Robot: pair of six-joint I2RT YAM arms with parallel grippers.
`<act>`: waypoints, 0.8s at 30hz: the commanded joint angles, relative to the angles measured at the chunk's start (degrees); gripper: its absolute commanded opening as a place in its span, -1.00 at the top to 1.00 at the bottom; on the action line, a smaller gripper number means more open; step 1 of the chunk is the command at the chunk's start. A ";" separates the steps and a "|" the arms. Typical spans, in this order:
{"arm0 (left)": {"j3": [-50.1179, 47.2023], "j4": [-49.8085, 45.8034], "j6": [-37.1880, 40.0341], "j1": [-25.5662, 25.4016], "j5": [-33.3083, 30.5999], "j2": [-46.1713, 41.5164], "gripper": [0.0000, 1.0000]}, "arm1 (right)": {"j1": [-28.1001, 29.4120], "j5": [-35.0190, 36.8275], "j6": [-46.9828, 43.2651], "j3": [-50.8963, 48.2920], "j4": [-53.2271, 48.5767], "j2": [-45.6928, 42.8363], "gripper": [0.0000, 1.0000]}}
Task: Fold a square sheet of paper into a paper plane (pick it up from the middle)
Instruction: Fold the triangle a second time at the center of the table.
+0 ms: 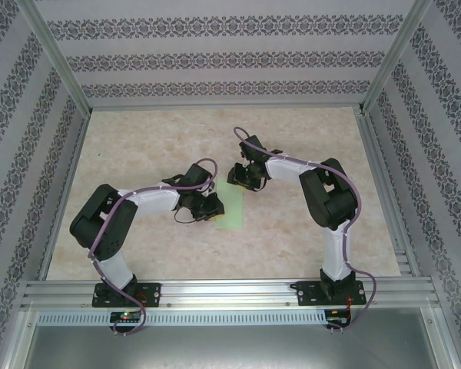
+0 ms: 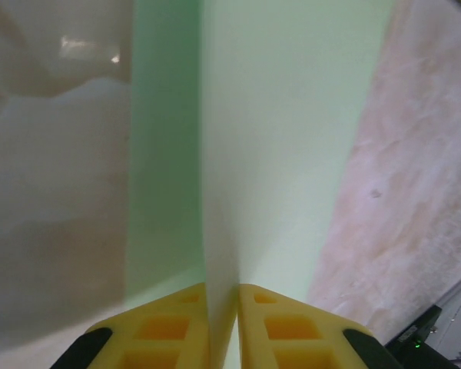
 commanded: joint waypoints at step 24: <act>2.51 17.56 -6.88 -0.79 7.71 1.09 0.18 | -0.49 0.16 -0.07 -2.99 -2.65 4.51 0.24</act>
